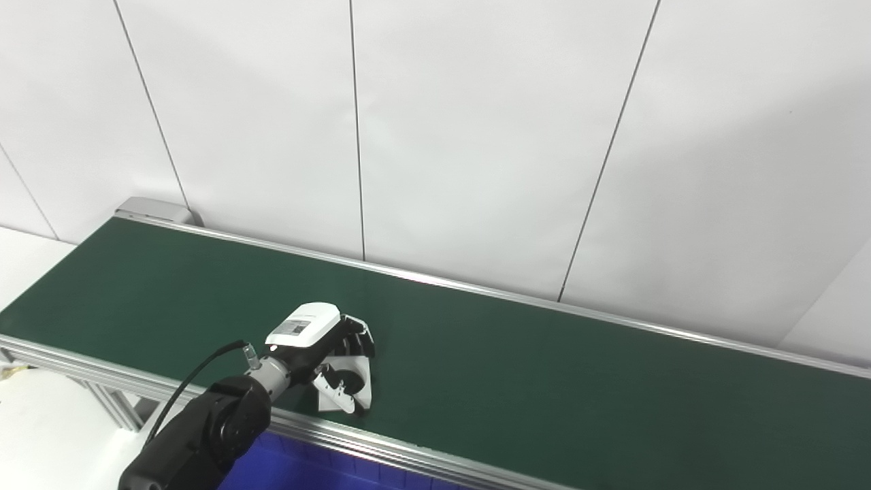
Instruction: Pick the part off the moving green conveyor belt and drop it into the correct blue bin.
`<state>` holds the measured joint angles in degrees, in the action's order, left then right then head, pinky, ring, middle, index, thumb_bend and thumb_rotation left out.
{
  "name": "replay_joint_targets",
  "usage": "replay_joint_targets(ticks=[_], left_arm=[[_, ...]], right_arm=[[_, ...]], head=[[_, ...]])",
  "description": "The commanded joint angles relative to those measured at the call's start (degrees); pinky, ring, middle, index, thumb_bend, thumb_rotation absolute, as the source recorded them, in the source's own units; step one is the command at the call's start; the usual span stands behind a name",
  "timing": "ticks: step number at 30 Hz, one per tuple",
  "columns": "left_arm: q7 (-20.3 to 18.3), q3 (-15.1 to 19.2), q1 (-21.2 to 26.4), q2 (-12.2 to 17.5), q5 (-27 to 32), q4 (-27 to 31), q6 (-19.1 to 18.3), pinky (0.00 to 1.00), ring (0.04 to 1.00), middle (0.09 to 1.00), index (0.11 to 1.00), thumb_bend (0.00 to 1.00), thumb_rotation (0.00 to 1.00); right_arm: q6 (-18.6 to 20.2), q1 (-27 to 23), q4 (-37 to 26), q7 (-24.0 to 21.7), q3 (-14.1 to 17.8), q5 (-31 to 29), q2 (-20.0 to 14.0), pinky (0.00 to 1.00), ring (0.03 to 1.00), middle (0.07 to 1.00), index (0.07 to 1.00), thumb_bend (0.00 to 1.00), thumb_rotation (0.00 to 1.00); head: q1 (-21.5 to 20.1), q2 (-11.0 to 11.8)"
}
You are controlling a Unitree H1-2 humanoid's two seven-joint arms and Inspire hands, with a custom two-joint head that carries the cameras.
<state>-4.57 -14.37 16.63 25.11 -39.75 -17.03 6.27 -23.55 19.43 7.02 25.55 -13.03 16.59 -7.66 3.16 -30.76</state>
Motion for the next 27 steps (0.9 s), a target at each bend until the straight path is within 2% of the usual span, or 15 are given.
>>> replay_joint_targets(ticks=[1, 5, 9, 10, 14, 18, 20, 21, 24, 27], left_arm=[[1.3, 0.83, 0.96, 0.6, 0.69, 0.58, 0.03, 0.3, 0.365, 0.452, 0.534, 0.5, 0.0], [4.0, 1.74, 0.0, 0.47, 2.25, 1.6, 3.2, 0.32, 0.374, 0.469, 0.534, 0.5, 0.0], [6.16, 4.57, -2.37, -0.57, 8.0, 5.28, 7.95, 0.32, 0.38, 0.45, 0.535, 0.5, 0.0], [6.08, 5.03, -2.83, -0.68, 8.86, 6.16, 8.39, 0.33, 0.387, 0.449, 0.536, 0.5, 0.0], [5.59, 6.79, -6.43, -1.16, 12.56, 13.35, 10.76, 0.32, 0.383, 0.446, 0.537, 0.49, 0.0], [5.48, 7.3, -8.81, -1.58, 14.44, 16.56, 14.46, 0.31, 0.379, 0.449, 0.537, 0.49, 0.0], [4.83, 7.24, -10.06, -1.97, 14.72, 18.31, 14.72, 0.31, 0.387, 0.453, 0.536, 0.49, 0.0], [4.54, 7.16, -10.59, -2.14, 14.71, 19.04, 14.63, 0.31, 0.388, 0.456, 0.535, 0.49, 0.0], [3.24, 6.57, -12.22, -2.16, 15.3, 20.17, 15.04, 0.34, 0.405, 0.465, 0.528, 0.5, 0.0], [2.05, 5.73, -13.32, -1.85, 17.0, 18.78, 17.61, 0.37, 0.417, 0.467, 0.526, 0.5, 0.0]], right_arm=[[-3.34, 0.21, -2.06, 0.79, 0.23, 0.65, 0.27, 0.73, 0.754, 0.788, 0.849, 0.7, 0.65], [-3.35, 0.15, -2.1, 1.13, 0.11, 1.12, 0.25, 0.72, 0.753, 0.79, 0.846, 0.7, 0.65], [-3.36, 0.5, -2.82, 0.81, 0.27, 1.36, 0.58, 0.72, 0.757, 0.788, 0.846, 0.72, 0.66], [-3.36, 0.58, -2.99, 0.9, 0.22, 1.62, 0.61, 0.7, 0.755, 0.787, 0.847, 0.71, 0.66], [-3.33, 1.15, -4.07, 0.48, 0.38, 1.76, 1.57, 0.7, 0.746, 0.78, 0.84, 0.74, 0.66], [-3.3, 1.73, -5.19, 0.21, 0.84, 3.36, 2.68, 0.7, 0.742, 0.776, 0.833, 0.75, 0.65], [-3.23, 2.04, -5.87, 0.17, 1.12, 4.59, 3.16, 0.68, 0.729, 0.767, 0.827, 0.75, 0.65], [-3.2, 2.16, -6.13, 0.05, 1.27, 4.97, 3.37, 0.68, 0.723, 0.766, 0.826, 0.75, 0.66], [-3.0, 2.51, -6.92, -0.51, 1.63, 5.32, 4.26, 0.68, 0.722, 0.767, 0.827, 0.76, 0.67], [-2.52, 2.76, -8.0, -1.2, 1.89, 6.0, 5.04, 0.68, 0.728, 0.776, 0.833, 0.76, 0.68]], head=[[-0.03, -0.23], [-0.82, -1.07], [-2.78, -2.39], [-3.0, -2.53], [-8.13, -4.21], [-11.93, -5.92], [-13.07, -6.87], [-13.07, -6.87], [-14.77, -8.98], [-15.76, -10.75]])
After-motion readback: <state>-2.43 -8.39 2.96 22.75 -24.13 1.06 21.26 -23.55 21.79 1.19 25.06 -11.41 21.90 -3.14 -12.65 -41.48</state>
